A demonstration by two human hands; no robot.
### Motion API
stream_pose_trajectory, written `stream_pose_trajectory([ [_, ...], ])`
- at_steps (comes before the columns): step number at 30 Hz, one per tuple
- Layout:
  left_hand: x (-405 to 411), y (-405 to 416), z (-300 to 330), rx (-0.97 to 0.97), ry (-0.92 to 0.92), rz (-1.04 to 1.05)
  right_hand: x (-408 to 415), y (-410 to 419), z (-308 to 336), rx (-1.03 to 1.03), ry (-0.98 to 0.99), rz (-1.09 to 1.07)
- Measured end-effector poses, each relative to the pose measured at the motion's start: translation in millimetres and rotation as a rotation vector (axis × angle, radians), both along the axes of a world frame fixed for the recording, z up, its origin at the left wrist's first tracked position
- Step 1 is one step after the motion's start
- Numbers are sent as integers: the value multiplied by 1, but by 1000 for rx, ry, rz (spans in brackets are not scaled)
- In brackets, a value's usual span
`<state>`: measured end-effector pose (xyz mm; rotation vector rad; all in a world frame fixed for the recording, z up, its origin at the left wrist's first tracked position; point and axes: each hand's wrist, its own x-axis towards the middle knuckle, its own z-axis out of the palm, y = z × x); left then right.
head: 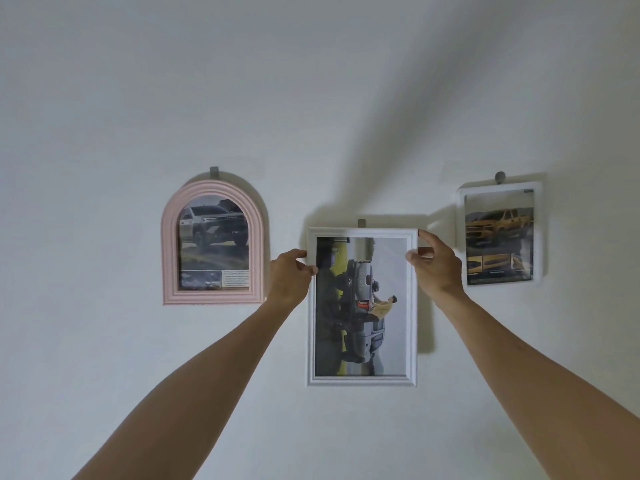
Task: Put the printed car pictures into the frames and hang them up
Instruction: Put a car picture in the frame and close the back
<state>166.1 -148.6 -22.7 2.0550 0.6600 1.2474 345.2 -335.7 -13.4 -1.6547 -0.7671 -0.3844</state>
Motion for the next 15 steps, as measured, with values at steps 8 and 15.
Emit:
stream_pose_trajectory([
  [8, 7, 0, -1, 1, 11, 51, 6, 7, -2, 5, -45, -13],
  [15, 9, -3, -3, 21, 44, 106, 12, 11, -11, -47, -104, -27],
])
